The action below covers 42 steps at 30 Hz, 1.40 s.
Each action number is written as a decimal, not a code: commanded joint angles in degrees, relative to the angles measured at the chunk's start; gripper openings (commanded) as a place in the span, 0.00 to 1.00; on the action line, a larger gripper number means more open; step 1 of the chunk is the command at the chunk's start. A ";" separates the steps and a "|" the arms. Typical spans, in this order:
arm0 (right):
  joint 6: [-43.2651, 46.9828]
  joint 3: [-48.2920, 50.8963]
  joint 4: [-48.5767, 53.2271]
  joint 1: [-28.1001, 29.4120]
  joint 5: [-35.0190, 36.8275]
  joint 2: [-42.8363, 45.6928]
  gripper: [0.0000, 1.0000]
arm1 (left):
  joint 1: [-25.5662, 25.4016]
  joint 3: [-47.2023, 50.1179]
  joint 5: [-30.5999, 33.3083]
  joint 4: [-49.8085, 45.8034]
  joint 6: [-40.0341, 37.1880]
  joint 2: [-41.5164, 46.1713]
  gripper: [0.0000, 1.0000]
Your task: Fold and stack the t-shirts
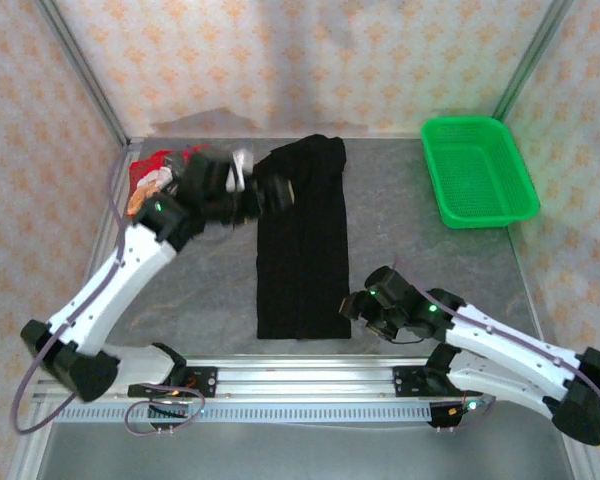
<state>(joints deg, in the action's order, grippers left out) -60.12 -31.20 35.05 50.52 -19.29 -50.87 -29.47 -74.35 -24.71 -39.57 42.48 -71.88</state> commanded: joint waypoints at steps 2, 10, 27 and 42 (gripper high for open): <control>6.39 1.01 -7.45 -0.47 -5.34 -5.08 0.68 | -4.19 19.43 7.72 -0.71 8.79 5.34 0.77; 6.49 3.28 -14.05 -0.69 -6.47 -13.89 0.64 | -12.48 39.28 8.98 8.45 19.26 11.49 0.72; 7.47 2.13 -16.58 -0.73 -6.40 -23.11 0.56 | -18.11 47.44 6.01 19.94 25.31 4.29 0.53; 5.98 -1.72 -20.94 -0.69 -4.35 -31.05 0.07 | -21.22 41.01 7.55 24.52 23.70 -7.79 0.11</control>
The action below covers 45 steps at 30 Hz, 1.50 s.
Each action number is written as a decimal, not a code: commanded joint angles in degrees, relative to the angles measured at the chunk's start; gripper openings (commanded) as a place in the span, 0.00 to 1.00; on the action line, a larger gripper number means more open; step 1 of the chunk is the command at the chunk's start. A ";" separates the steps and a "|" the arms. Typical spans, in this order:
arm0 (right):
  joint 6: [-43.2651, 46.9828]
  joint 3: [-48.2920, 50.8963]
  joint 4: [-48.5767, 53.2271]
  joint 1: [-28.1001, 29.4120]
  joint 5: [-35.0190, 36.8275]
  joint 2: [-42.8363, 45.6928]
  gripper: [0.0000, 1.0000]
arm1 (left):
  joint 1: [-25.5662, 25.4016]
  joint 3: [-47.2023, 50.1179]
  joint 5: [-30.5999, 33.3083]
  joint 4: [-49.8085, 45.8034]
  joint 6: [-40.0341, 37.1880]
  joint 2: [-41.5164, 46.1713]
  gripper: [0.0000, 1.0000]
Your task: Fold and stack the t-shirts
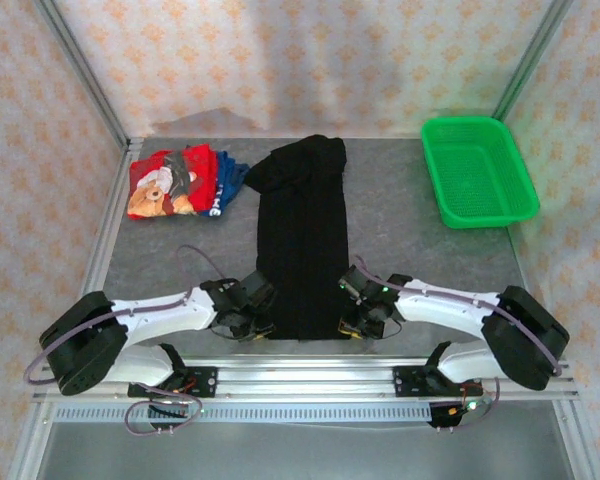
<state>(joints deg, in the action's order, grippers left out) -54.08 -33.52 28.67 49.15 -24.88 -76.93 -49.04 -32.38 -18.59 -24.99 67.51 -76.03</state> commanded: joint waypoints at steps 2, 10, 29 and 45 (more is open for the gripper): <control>0.23 -0.74 -12.53 0.64 1.61 -3.82 0.00 | -1.96 -1.52 2.42 8.37 -1.48 -2.67 0.03; -1.03 -2.10 2.31 0.69 4.67 12.79 0.00 | -5.54 -4.16 9.89 -3.31 -0.56 9.07 0.00; -13.37 -4.28 19.43 8.51 7.99 35.89 0.00 | -29.10 -9.30 25.07 -14.00 16.69 19.43 0.00; 7.27 -28.97 21.40 -12.23 -0.89 11.70 0.00 | 0.53 -25.01 11.50 -16.54 -2.92 15.18 0.00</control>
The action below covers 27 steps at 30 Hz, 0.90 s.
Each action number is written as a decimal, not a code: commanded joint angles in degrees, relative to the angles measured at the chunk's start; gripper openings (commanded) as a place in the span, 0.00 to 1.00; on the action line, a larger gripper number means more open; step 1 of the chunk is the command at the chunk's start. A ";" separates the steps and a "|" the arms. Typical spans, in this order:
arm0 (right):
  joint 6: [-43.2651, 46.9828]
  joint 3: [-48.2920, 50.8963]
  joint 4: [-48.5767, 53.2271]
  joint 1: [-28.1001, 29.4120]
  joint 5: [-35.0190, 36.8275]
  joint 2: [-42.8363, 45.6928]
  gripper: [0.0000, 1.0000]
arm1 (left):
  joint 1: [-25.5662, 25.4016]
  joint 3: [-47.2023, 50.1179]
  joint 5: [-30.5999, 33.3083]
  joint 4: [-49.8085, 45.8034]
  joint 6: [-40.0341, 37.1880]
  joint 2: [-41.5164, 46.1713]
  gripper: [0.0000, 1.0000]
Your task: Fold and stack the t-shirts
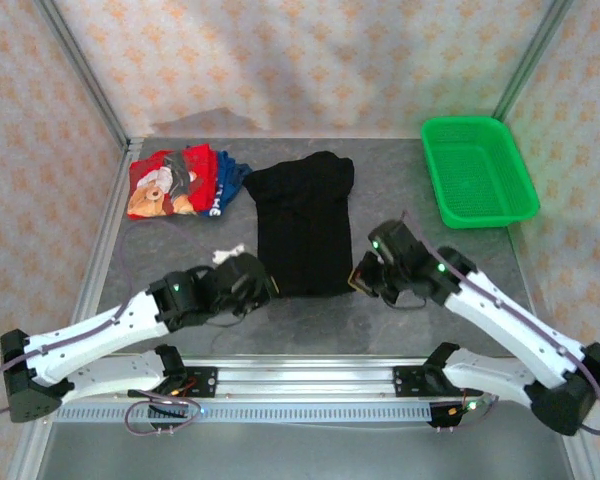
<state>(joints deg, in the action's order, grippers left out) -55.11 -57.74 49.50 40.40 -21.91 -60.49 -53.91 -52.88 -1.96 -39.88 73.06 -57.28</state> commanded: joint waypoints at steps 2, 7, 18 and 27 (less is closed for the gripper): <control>11.94 -9.28 1.13 -6.45 -5.28 -10.35 0.00 | 10.25 -7.62 -8.61 -2.06 -12.25 -7.61 0.00; 18.09 -17.17 1.19 -13.40 -8.17 -22.61 0.00 | 20.76 -13.04 -13.80 -2.50 -19.58 -16.15 0.00; 24.95 -30.84 2.75 -19.67 -9.29 -44.07 0.00 | 32.81 -19.39 -18.68 -0.57 -29.10 -30.96 0.00; 26.29 -36.93 3.12 -21.87 -6.86 -55.83 0.00 | 34.99 -26.17 -19.38 2.56 -33.39 -46.38 0.00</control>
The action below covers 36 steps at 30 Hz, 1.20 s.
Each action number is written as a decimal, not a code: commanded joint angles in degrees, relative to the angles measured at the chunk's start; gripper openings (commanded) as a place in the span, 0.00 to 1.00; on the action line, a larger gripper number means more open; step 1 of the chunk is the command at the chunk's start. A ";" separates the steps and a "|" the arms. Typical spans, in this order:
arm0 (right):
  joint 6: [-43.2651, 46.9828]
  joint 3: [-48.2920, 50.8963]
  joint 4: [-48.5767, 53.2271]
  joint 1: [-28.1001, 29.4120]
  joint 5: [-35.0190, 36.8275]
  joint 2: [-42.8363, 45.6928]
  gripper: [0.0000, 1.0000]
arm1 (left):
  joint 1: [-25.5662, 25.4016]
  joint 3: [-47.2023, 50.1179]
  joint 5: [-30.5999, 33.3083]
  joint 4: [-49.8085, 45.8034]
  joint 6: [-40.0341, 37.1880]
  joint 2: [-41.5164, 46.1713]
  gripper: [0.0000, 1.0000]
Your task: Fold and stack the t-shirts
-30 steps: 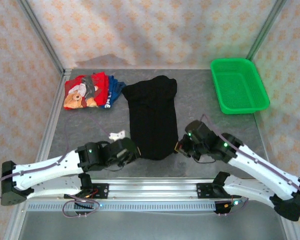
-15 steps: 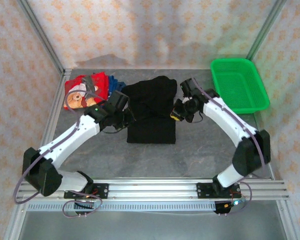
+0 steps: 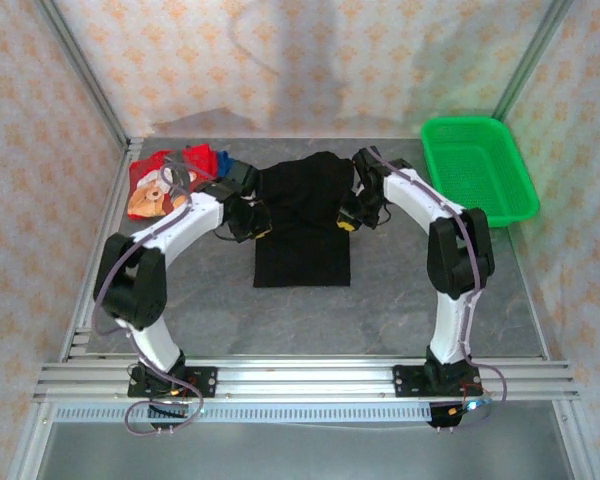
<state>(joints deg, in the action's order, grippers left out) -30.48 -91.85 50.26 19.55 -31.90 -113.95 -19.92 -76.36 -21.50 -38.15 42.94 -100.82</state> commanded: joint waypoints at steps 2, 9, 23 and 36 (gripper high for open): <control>1.58 -4.34 2.18 -1.50 3.81 -4.28 0.02 | 1.42 -4.12 -0.13 2.22 -3.79 -5.53 0.00; 0.22 -8.85 -2.38 -4.73 4.02 -5.93 0.50 | 4.84 -10.28 0.13 2.58 -2.34 -8.05 0.57; -7.15 39.79 -17.88 -1.04 -6.59 38.78 0.63 | 2.20 22.16 -2.26 -2.08 4.43 33.66 0.90; -16.43 53.72 -37.66 4.32 -8.28 33.50 0.53 | -2.93 43.78 -6.20 23.04 16.30 33.92 0.73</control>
<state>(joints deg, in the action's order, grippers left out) -44.64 -39.09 19.27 23.70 -40.29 -78.81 -22.52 -33.26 -27.09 -23.20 56.62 -64.99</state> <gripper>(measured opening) 0.530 0.736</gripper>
